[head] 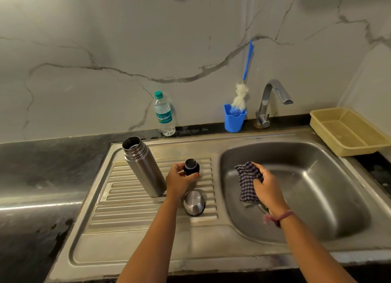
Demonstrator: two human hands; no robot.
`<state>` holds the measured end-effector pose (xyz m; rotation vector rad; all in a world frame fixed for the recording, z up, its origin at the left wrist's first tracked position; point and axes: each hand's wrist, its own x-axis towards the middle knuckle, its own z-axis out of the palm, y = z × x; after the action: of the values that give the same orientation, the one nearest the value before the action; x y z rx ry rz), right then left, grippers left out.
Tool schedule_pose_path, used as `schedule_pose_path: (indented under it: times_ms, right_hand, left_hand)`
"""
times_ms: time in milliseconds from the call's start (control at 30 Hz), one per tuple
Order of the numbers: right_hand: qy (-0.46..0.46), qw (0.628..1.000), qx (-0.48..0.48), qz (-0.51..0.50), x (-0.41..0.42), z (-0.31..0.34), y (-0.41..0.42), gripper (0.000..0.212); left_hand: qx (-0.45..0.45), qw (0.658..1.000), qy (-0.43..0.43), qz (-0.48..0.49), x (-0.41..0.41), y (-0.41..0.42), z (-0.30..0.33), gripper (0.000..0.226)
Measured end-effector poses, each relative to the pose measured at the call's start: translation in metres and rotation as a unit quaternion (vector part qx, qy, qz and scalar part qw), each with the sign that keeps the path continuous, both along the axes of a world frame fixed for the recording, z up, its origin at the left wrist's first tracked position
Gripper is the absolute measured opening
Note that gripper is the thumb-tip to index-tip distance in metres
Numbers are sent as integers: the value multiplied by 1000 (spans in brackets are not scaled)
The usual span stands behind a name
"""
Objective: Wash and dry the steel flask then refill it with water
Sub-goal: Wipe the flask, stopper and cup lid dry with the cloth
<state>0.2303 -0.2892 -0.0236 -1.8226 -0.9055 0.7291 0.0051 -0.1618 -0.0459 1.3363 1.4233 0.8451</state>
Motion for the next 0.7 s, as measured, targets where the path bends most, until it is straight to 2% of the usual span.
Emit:
schedule_pose_path:
  times_ms: [333,700]
  right_hand:
    - [8,1000,-3,-14,1,-4,-1,52]
    - [7,1000,-13,-23,1,-7,-10,51]
  left_hand:
    - [-8,998,58,3,0,4,-13,52]
    - [-16,998,54,20,-4,-6,-3,66]
